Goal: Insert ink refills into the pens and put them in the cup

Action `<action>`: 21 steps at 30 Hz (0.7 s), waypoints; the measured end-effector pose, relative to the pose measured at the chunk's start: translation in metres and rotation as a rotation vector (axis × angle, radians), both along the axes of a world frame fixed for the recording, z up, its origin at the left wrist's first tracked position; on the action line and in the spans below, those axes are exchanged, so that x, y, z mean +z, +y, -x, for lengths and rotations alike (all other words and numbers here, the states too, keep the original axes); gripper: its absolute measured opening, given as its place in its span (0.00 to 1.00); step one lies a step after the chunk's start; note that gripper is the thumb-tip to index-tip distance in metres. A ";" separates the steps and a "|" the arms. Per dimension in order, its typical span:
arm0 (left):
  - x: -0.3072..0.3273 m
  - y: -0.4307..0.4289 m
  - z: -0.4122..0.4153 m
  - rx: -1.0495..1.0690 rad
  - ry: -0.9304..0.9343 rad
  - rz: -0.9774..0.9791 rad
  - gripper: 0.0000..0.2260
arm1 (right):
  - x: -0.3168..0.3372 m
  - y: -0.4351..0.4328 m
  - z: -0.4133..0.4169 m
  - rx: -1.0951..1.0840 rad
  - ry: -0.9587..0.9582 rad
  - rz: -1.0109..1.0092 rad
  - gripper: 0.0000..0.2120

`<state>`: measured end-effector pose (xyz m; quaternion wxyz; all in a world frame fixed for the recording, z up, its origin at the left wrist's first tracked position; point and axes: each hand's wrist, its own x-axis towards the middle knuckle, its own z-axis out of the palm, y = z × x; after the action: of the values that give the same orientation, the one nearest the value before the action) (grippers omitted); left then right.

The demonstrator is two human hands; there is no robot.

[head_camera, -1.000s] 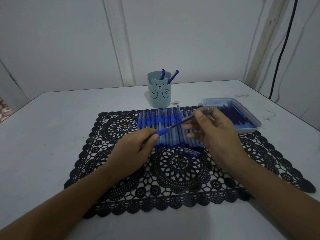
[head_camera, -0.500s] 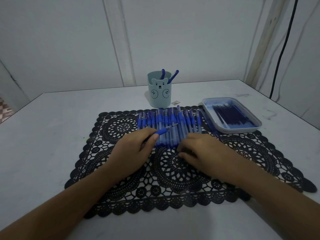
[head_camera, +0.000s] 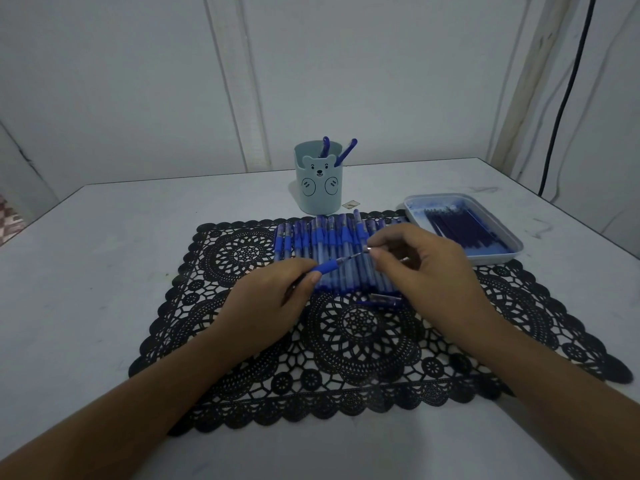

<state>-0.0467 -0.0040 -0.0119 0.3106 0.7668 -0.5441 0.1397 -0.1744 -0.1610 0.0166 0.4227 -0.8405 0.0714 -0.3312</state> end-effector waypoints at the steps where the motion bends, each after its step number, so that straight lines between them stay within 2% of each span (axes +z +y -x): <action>1: 0.000 0.000 0.000 0.001 0.000 -0.003 0.19 | -0.001 -0.001 0.000 0.007 0.002 0.006 0.10; 10: 0.003 0.002 0.004 -0.033 -0.071 -0.060 0.17 | -0.004 0.001 -0.001 0.077 0.138 0.127 0.05; 13: 0.003 0.002 0.007 -0.050 -0.114 -0.088 0.16 | -0.006 0.003 -0.001 0.079 0.175 0.242 0.13; 15: 0.003 0.002 0.007 -0.056 -0.118 -0.089 0.16 | -0.006 0.004 0.000 0.101 0.201 0.289 0.15; 16: 0.002 0.002 0.007 -0.051 -0.111 -0.083 0.16 | -0.005 0.004 0.000 0.116 0.217 0.301 0.13; 18: 0.003 0.002 0.007 -0.039 -0.091 -0.071 0.16 | -0.004 0.001 0.001 0.159 0.236 0.290 0.03; 21: 0.002 0.001 0.006 -0.045 -0.109 -0.082 0.16 | -0.004 0.000 0.001 0.157 0.246 0.334 0.08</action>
<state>-0.0529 -0.0027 -0.0099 0.2518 0.7577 -0.5827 0.1517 -0.1751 -0.1606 0.0125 0.2902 -0.9359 0.0009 -0.1997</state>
